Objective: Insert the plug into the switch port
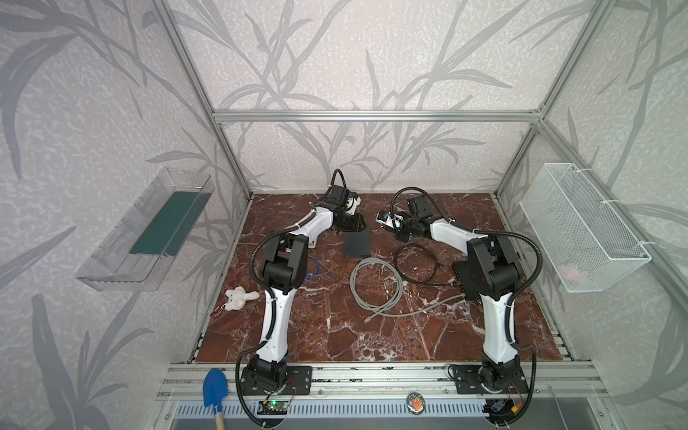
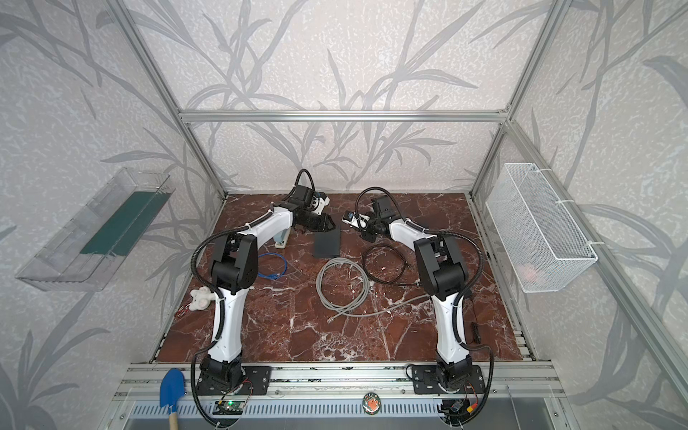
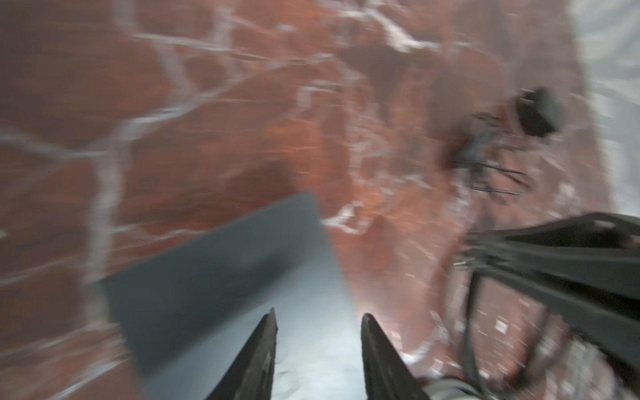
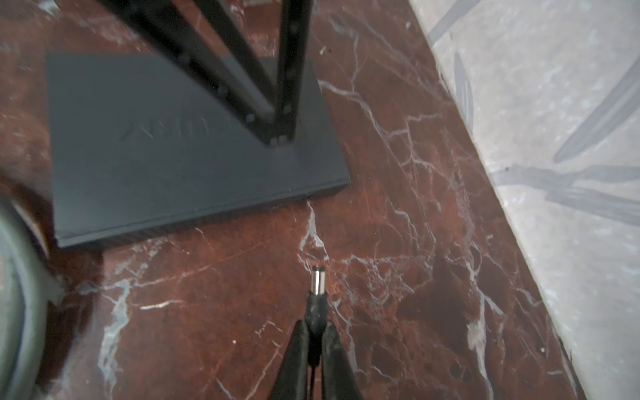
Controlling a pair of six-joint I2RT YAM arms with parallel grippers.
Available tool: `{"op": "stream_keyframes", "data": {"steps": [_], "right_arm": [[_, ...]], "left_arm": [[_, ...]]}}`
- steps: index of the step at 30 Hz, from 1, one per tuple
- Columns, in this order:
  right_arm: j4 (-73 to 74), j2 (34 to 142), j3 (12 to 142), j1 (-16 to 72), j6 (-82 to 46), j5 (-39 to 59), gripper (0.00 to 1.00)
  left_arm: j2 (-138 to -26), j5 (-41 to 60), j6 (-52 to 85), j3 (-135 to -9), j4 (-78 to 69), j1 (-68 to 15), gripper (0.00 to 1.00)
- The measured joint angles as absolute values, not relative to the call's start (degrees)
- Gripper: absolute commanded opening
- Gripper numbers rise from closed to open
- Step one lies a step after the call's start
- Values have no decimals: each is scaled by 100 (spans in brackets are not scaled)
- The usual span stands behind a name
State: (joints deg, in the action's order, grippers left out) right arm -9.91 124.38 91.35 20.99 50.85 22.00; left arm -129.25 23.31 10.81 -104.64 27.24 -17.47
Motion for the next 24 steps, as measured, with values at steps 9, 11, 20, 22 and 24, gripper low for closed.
{"op": "stream_keyframes", "data": {"steps": [9,11,20,22,24], "right_arm": [[-2436,13013,10350,2324,5387,1345,10],[-2600,13126,10462,2438,5369,1225,10],[-2853,13353,10527,2657,5162,1074,10],[-2836,13353,10527,2650,5124,1059,10],[-2832,13371,10532,2650,5100,1024,10]], "left_arm": [[-13279,1151,1247,-11260,3271,-1678,50],[-13439,1050,1243,-11489,3492,-1680,51],[-13898,1092,1186,-12014,4018,-1680,52],[-13900,1177,1168,-12014,4027,-1675,52],[-13906,1282,1138,-12014,4027,-1688,52]]}}
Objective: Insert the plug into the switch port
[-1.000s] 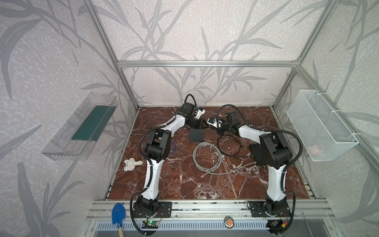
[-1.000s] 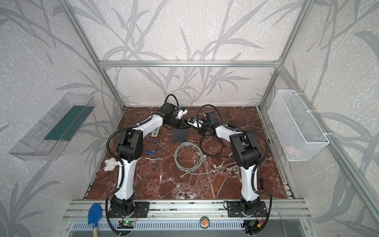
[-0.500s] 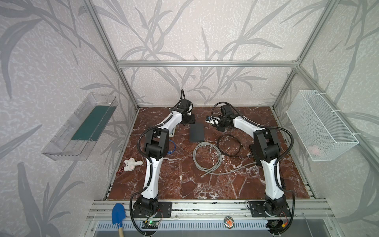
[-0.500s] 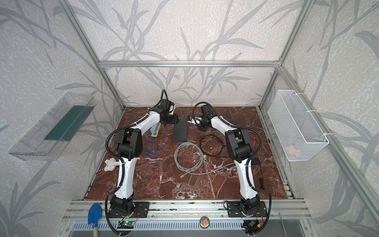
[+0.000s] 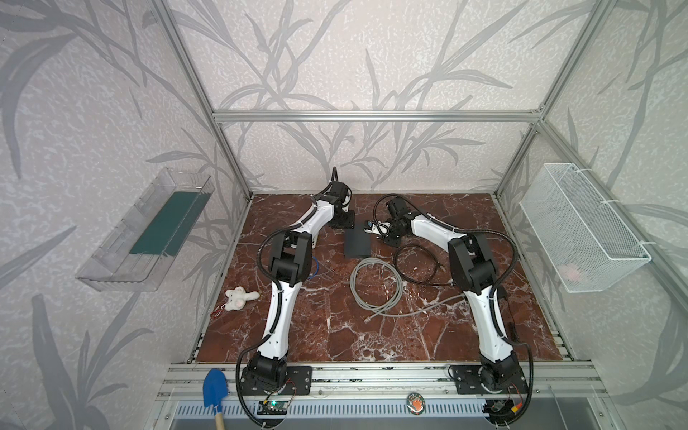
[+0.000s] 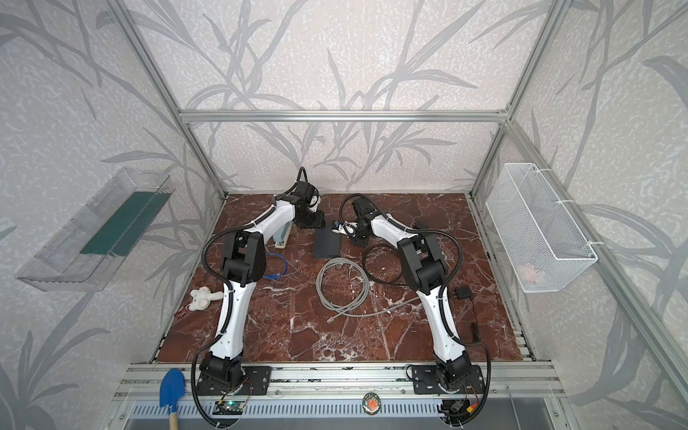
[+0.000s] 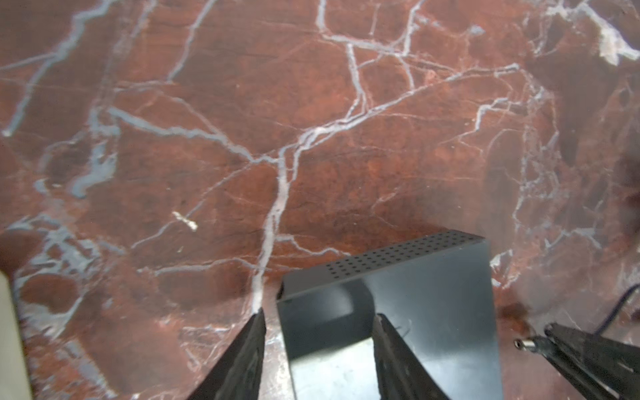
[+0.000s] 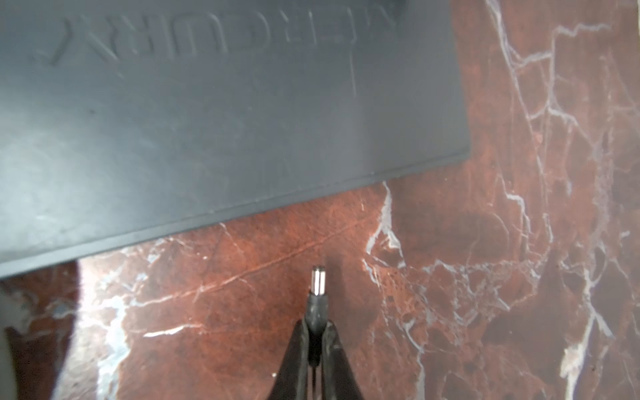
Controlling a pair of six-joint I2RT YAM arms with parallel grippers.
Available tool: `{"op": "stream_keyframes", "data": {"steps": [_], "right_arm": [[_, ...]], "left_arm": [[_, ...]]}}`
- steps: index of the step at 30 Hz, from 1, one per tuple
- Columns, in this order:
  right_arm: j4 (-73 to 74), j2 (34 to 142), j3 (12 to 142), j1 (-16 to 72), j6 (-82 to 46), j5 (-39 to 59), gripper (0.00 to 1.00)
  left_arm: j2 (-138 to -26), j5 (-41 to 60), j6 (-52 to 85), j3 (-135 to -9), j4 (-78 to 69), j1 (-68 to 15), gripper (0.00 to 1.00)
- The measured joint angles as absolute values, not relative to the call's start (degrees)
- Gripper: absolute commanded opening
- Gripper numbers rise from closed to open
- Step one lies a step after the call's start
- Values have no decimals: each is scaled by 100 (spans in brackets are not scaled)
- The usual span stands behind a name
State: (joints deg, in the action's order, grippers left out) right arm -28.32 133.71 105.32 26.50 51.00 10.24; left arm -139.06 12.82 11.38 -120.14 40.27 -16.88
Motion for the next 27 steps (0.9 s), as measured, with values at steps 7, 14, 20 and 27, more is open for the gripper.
{"op": "stream_keyframes", "data": {"steps": [7,14,20,27], "right_arm": [[-2705,13485,10715,2639,5085,875,9],[-2768,13594,11067,2554,5118,860,9],[-2987,13600,11155,2512,5116,915,9],[-3288,13607,11166,2512,5037,1111,9]], "left_arm": [[-14003,1905,985,-12014,3837,-1739,49],[-14059,2154,899,-12009,3636,-1761,49],[-14059,2126,906,-11987,3573,-1761,50],[-14059,2112,910,-11983,3553,-1763,50]]}}
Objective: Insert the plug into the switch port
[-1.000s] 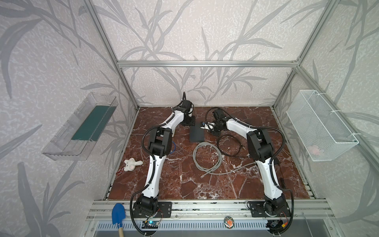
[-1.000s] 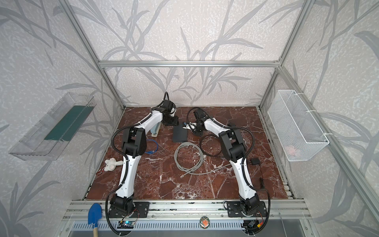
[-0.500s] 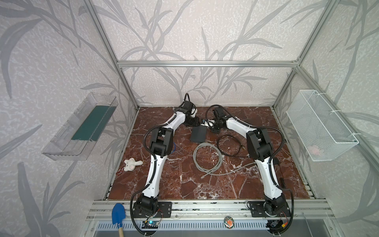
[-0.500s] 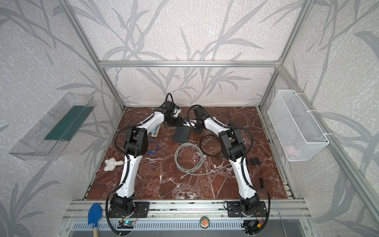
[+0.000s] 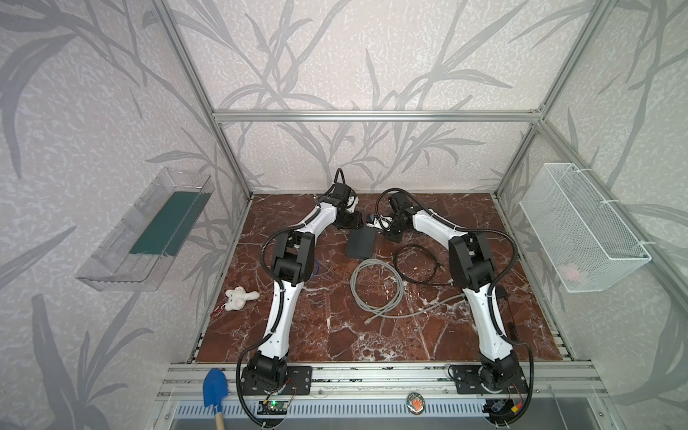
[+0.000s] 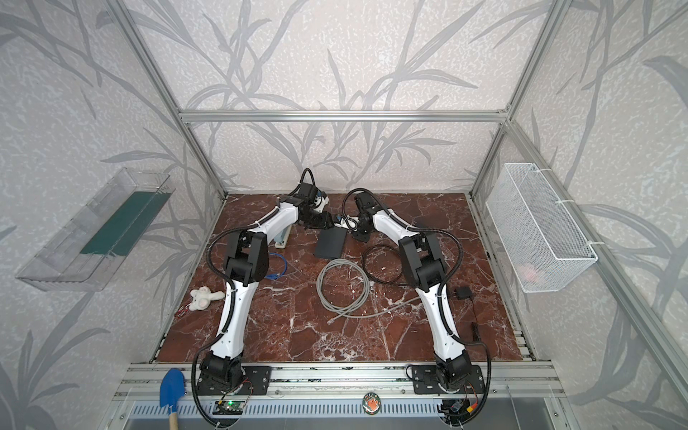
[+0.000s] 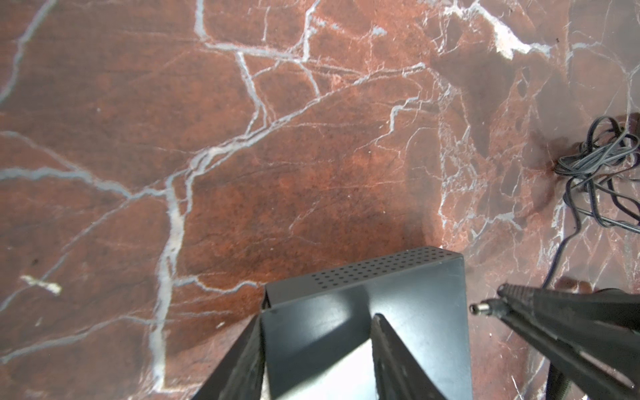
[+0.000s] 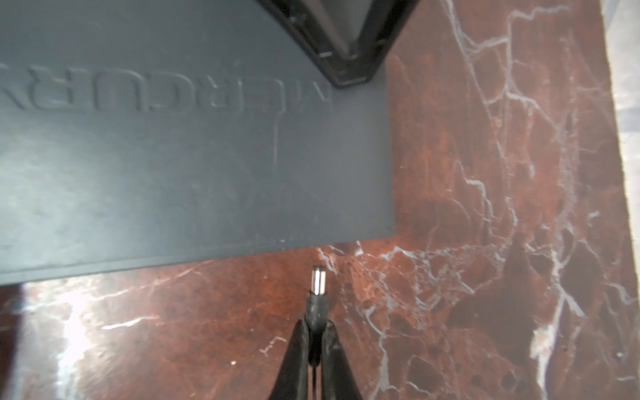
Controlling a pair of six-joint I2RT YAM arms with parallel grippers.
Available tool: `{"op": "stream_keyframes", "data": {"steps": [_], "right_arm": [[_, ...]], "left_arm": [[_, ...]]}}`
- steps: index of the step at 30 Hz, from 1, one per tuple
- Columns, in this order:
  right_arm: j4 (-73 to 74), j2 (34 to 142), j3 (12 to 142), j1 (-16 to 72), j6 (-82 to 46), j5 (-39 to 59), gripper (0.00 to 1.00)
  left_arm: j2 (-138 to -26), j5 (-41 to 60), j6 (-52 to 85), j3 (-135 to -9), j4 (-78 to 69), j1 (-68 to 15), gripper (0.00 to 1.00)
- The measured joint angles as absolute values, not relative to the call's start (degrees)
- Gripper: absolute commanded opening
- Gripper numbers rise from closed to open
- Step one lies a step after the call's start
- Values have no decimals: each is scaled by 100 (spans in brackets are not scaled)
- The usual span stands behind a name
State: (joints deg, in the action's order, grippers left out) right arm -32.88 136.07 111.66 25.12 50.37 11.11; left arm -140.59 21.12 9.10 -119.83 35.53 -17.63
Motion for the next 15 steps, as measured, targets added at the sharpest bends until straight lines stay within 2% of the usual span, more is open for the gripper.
{"op": "stream_keyframes", "data": {"steps": [15], "right_arm": [[-3402,13885,11452,2530,4689,1249,7]], "left_arm": [[-14007,2217,893,-11819,3409,-1747,50]]}}
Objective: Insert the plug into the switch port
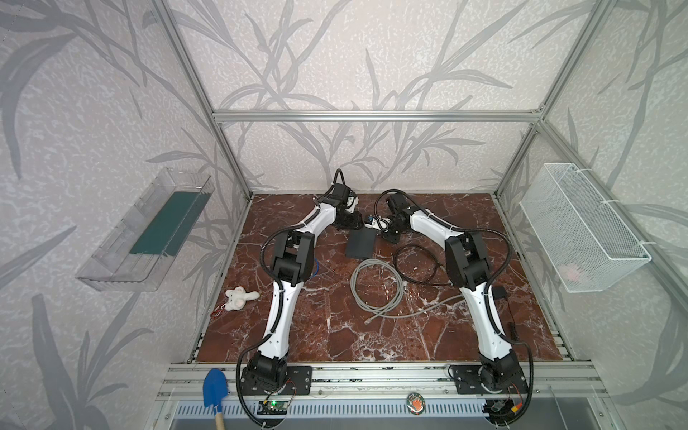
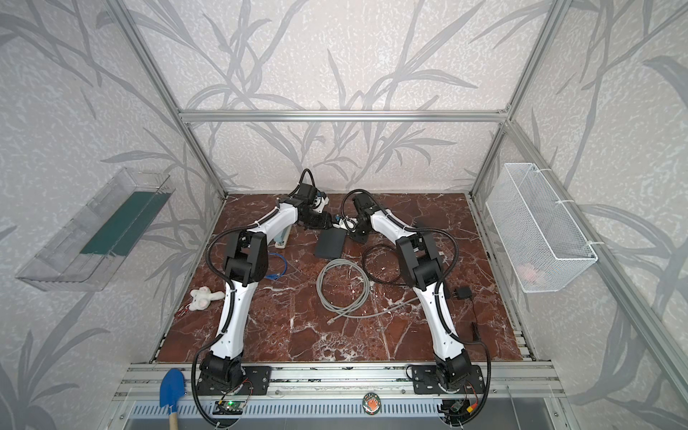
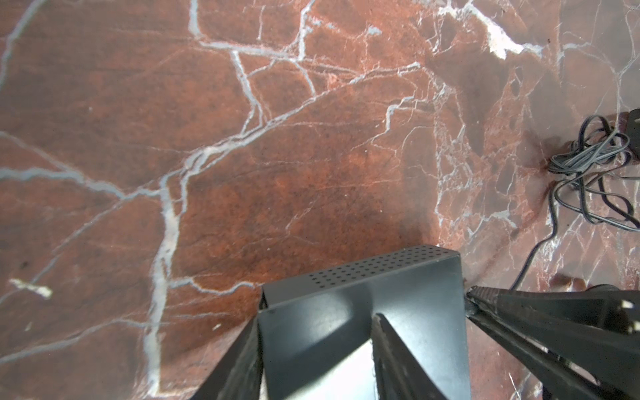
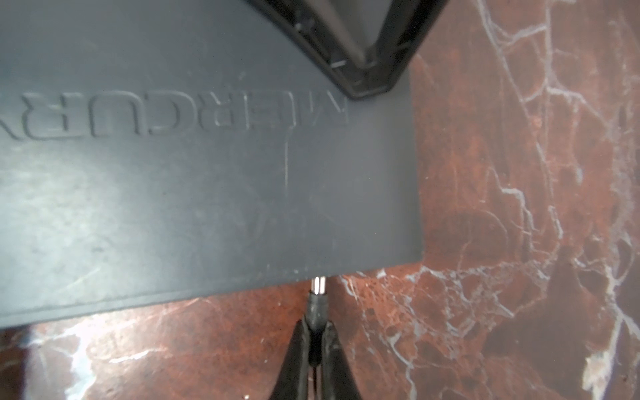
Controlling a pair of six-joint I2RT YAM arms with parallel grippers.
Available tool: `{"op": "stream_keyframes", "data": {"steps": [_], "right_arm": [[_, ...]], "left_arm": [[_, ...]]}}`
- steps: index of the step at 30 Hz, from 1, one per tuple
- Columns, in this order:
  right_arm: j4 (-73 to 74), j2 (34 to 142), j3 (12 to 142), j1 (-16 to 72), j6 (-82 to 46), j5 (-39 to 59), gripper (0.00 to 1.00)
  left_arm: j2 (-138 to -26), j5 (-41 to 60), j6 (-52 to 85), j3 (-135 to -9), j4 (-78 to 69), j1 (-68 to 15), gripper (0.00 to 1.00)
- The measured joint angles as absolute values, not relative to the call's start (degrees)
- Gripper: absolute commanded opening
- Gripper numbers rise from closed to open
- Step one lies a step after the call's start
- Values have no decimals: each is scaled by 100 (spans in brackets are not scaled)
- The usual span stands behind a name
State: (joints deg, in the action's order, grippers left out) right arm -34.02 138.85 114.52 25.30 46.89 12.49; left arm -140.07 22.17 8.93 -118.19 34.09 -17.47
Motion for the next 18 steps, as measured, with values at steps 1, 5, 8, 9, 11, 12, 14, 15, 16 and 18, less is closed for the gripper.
{"op": "stream_keyframes", "data": {"steps": [1,5,8,9,11,12,14,15,16,18], "right_arm": [[-3352,13885,11428,2530,4641,1251,7],[-3085,13869,11290,2508,4504,1308,7],[-2980,13865,11257,2488,4449,1330,7],[-2958,13863,11240,2484,4440,1350,7],[-2906,13850,11196,2477,4434,1376,7],[-2864,13826,11153,2471,4436,1396,7],[-2786,13786,11061,2464,4440,1426,7],[-2742,13762,11010,2464,4447,1441,7],[-2698,13743,10960,2462,4456,1457,7],[-2598,13673,10807,2462,4462,1509,7]], "left_arm": [[-13998,2217,882,-11797,3391,-1747,50],[-13970,2226,851,-11749,3376,-1745,50],[-13950,2226,838,-11714,3371,-1745,50],[-13950,2226,836,-11714,3371,-1745,50],[-13950,2226,834,-11714,3369,-1745,50],[-13950,2226,834,-11714,3371,-1745,50],[-13950,2226,834,-11714,3371,-1745,50],[-13950,2226,834,-11714,3371,-1745,50],[-13950,2226,836,-11714,3371,-1745,50],[-13950,2226,834,-11714,3369,-1745,50]]}}
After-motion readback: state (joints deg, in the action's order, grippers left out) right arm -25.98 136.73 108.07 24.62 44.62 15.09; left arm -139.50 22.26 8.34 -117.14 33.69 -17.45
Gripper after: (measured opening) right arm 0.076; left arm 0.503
